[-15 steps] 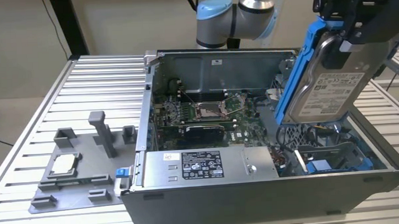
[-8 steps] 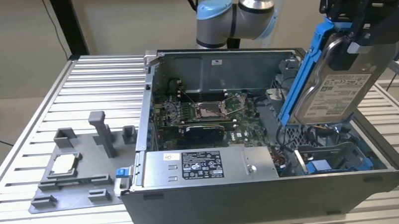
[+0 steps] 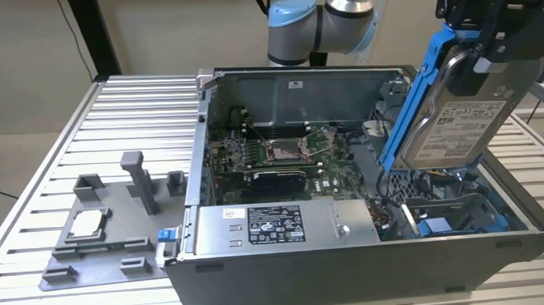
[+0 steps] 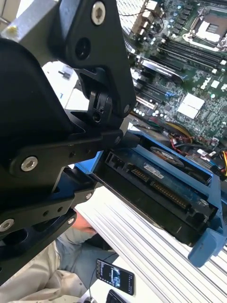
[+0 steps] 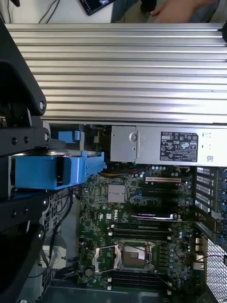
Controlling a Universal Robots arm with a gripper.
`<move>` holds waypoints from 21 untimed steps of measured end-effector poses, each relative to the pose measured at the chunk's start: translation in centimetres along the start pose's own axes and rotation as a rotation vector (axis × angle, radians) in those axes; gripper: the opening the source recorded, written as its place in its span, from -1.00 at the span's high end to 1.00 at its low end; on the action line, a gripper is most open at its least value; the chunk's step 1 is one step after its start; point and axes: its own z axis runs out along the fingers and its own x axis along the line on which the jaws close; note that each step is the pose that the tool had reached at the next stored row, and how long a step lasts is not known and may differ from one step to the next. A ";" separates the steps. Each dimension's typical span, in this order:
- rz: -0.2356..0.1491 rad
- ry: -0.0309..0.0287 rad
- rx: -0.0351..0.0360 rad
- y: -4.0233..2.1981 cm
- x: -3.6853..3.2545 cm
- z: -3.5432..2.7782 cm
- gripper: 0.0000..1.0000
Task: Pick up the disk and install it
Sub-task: 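Insert the disk into the insertion slot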
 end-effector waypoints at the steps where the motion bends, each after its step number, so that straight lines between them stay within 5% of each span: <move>1: 0.000 0.0000 0.0000 0.00 0.00 0.00 1.00; 10: 0.000 -0.0002 0.0000 -0.46 0.12 0.15 1.00; 21: 0.000 -0.0001 0.0001 -2.13 0.68 0.63 1.00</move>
